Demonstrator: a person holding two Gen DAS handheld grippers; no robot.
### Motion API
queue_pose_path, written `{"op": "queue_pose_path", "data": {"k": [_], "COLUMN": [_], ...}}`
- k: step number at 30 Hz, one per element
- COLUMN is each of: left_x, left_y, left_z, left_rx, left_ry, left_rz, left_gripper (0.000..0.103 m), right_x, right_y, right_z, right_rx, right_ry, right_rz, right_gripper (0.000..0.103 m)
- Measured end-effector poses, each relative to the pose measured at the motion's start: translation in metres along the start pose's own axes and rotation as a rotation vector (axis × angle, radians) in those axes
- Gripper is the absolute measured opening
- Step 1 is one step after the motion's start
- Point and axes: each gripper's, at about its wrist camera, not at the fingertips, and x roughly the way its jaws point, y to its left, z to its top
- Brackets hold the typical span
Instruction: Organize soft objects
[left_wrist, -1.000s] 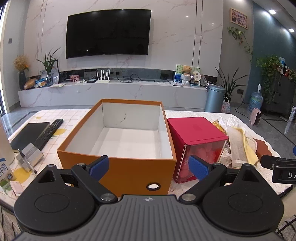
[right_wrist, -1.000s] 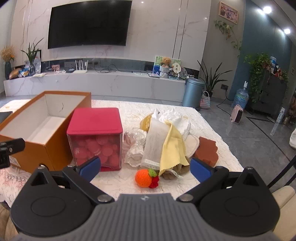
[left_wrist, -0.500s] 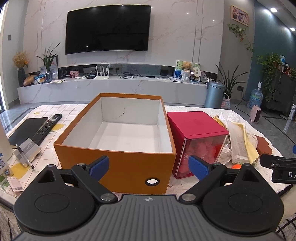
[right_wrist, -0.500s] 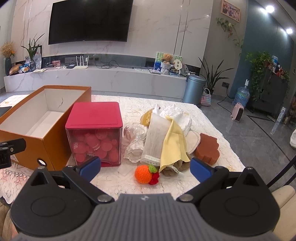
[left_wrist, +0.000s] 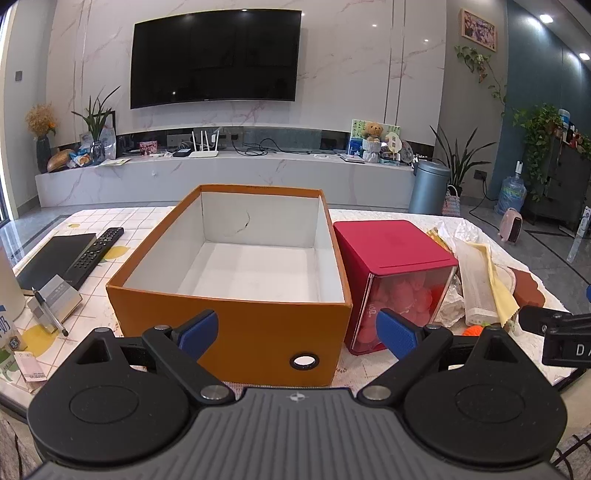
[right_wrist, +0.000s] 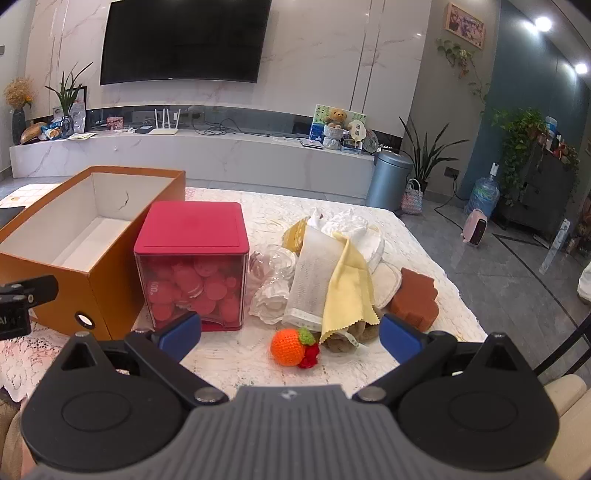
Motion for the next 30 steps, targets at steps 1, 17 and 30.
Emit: {"op": "queue_pose_path", "data": {"k": [1, 17, 30], "left_x": [0.0, -0.005, 0.032], "left_y": [0.0, -0.009, -0.091], "left_z": [0.0, 0.037, 0.069], "left_rx": [-0.001, -0.006, 0.003], "left_ry": [0.002, -0.07, -0.06], "left_rz": [0.0, 0.009, -0.248], "left_gripper": [0.103, 0.103, 0.103], "right_x": [-0.001, -0.032, -0.051], "right_y": [0.001, -0.014, -0.095], "right_z": [0.0, 0.045, 0.119], "right_rx": [-0.009, -0.038, -0.065], "right_ry": [-0.002, -0.117, -0.268], "right_rz": [-0.009, -0.066, -0.208], "right_gripper": [0.101, 0.101, 0.101]}}
